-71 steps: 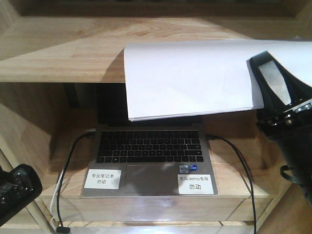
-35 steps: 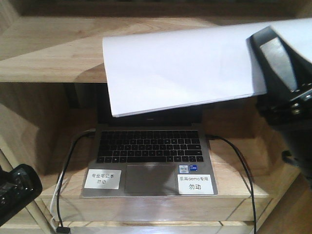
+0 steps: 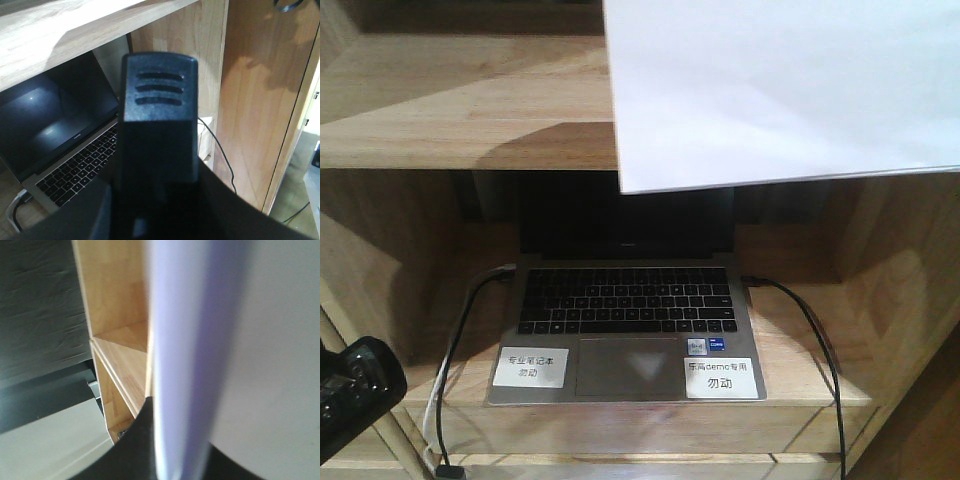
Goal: Grab stapler and paper to desk for stapling
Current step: 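Pinch the paper edge with the right gripper and pull it off the shelf, then hold stapler and paper while the base turns away from the shelf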
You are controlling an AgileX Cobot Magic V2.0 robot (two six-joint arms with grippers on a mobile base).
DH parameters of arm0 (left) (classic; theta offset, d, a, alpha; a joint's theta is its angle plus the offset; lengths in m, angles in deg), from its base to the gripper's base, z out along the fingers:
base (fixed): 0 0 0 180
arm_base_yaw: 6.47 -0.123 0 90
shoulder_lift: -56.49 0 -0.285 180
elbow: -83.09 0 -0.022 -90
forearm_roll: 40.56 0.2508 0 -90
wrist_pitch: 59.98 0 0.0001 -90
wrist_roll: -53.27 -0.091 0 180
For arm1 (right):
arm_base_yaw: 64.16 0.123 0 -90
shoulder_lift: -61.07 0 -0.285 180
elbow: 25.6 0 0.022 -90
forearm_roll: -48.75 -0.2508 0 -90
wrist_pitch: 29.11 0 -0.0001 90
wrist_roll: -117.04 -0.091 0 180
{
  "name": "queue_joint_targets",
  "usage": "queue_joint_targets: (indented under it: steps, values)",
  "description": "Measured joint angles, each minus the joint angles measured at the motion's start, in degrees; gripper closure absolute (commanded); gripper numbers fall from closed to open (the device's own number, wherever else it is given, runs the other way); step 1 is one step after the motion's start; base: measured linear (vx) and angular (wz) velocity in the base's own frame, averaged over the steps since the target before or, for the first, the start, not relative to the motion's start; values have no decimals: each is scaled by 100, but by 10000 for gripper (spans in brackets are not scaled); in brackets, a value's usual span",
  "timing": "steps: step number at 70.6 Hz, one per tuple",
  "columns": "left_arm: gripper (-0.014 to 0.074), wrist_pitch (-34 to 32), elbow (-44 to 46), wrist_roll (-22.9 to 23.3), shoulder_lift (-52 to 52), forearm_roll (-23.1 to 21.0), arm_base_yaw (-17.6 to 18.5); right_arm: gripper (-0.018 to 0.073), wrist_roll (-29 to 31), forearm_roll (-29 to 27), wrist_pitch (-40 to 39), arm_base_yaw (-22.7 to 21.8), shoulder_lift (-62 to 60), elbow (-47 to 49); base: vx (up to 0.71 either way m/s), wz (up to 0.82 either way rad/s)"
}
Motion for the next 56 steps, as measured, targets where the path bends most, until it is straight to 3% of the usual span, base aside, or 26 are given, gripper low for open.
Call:
queue_joint_targets:
  steps: [18,39,56]
  values:
    - [603,0,0,0,0,0,0,565,-548,734,601,-483,-595,0,0,0]
    - [603,0,0,0,0,0,0,565,-1271,1326,1461,-507,-1339,-254,0,0]
    - [603,0,0,0,0,0,0,565,-2095,2133,2413,-507,-1755,-254,0,0]
